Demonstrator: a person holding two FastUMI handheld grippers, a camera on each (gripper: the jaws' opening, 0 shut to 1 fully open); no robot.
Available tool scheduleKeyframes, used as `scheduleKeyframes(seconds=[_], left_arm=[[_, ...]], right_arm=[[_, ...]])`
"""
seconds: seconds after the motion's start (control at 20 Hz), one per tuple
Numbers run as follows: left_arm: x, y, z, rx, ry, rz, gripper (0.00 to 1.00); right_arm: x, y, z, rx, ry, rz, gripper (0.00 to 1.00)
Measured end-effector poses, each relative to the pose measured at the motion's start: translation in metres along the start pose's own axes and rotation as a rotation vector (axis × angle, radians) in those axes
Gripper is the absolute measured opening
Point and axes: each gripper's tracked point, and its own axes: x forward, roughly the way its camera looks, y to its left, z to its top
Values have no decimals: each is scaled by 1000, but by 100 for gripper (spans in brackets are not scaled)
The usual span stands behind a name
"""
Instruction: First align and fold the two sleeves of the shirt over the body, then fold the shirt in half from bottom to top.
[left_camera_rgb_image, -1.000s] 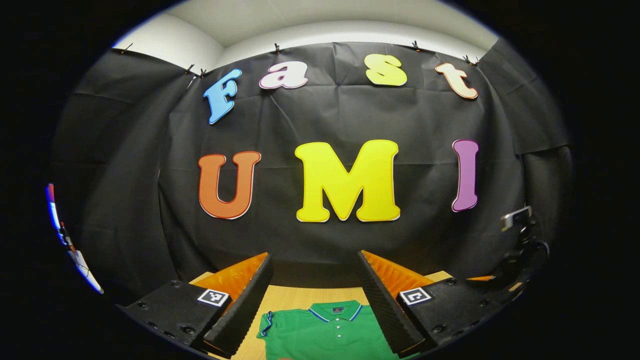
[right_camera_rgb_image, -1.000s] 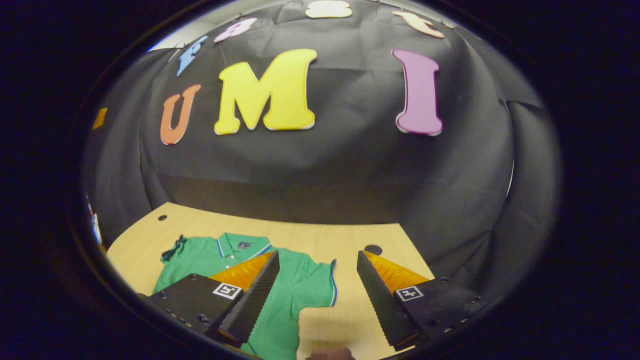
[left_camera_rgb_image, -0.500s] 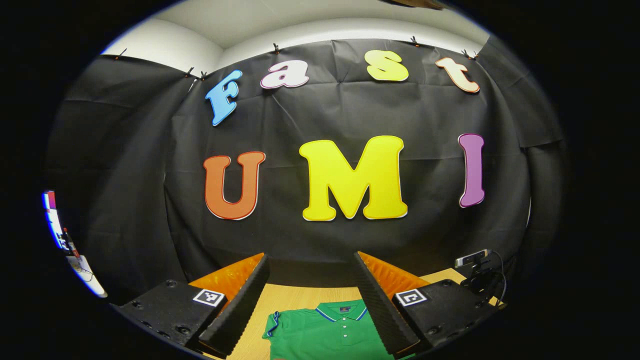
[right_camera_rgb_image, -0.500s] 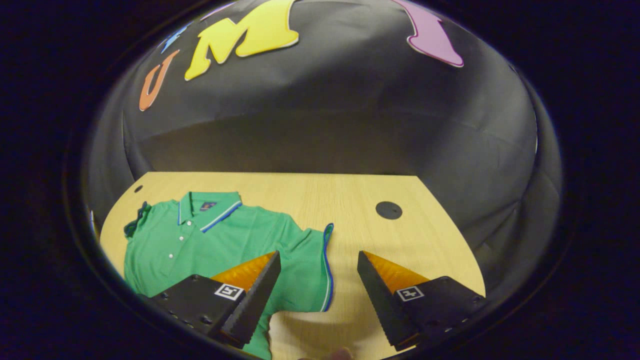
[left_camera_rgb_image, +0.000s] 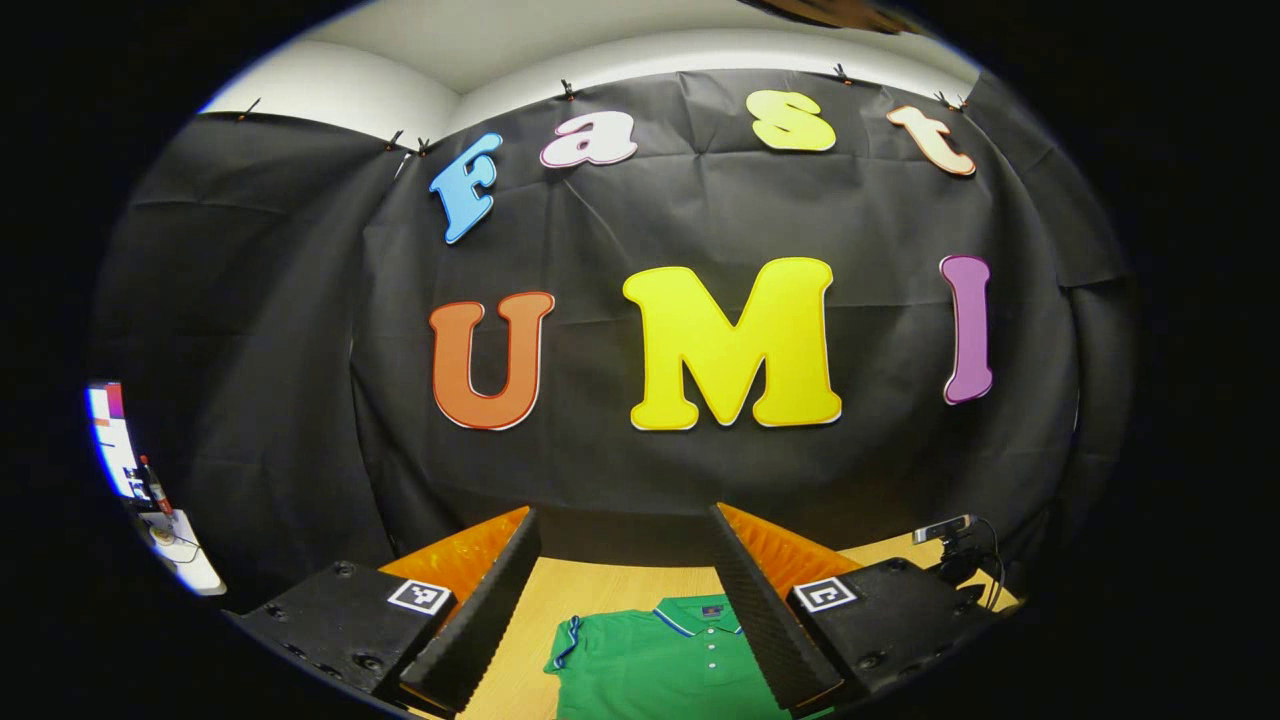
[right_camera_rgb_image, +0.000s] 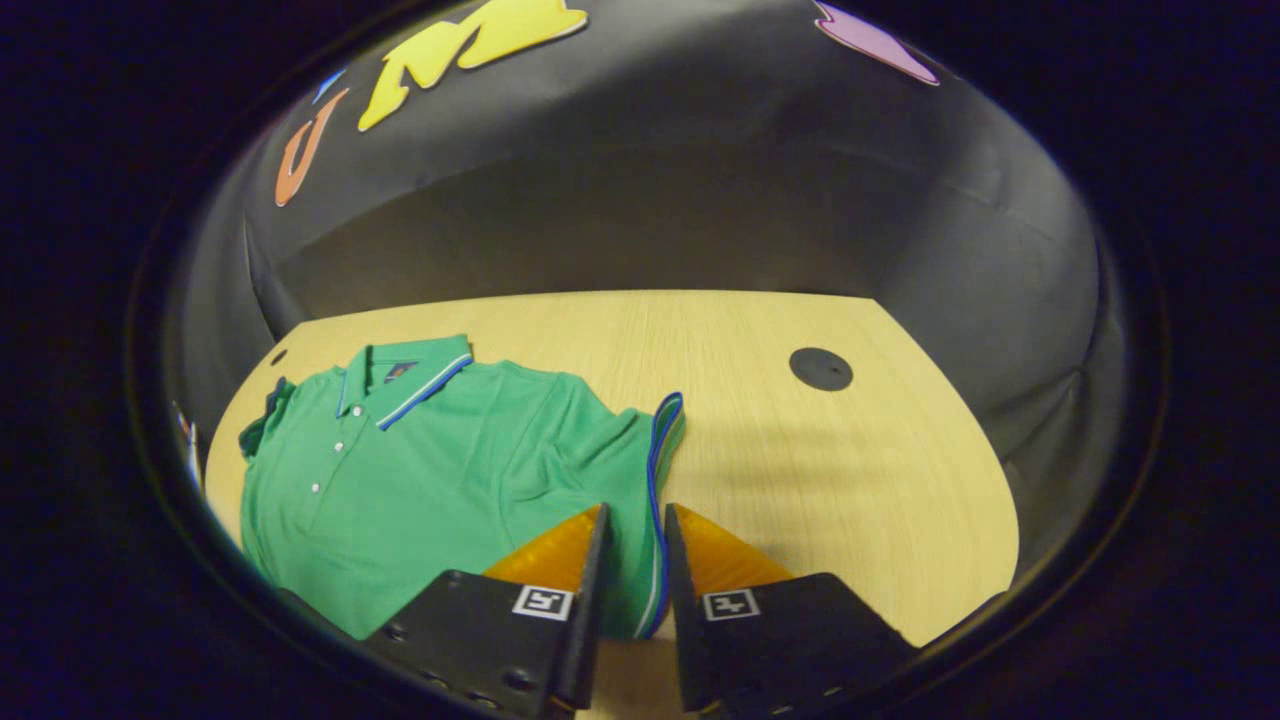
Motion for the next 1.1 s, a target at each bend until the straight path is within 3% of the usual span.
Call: scheduleKeyframes(seconds=[0.1, 0.15, 0.65, 0.9, 1.1], left_arm=[[1, 2, -1, -3, 4, -3, 100], [0, 2, -3, -3, 6, -6, 100], [0, 3, -6, -15, 15, -23, 100], [-3, 12, -9, -22, 25, -17, 100], [-7, 26, -14, -21, 30, -7, 100]], right_arm=[[2, 5, -2, 3, 5, 2, 8], [2, 5, -2, -3, 8, 3, 1], [-36, 19, 36, 59, -46, 2, 1], [-52, 83, 64, 47, -69, 55, 1], [-47, 144, 62, 47, -52, 102, 1]])
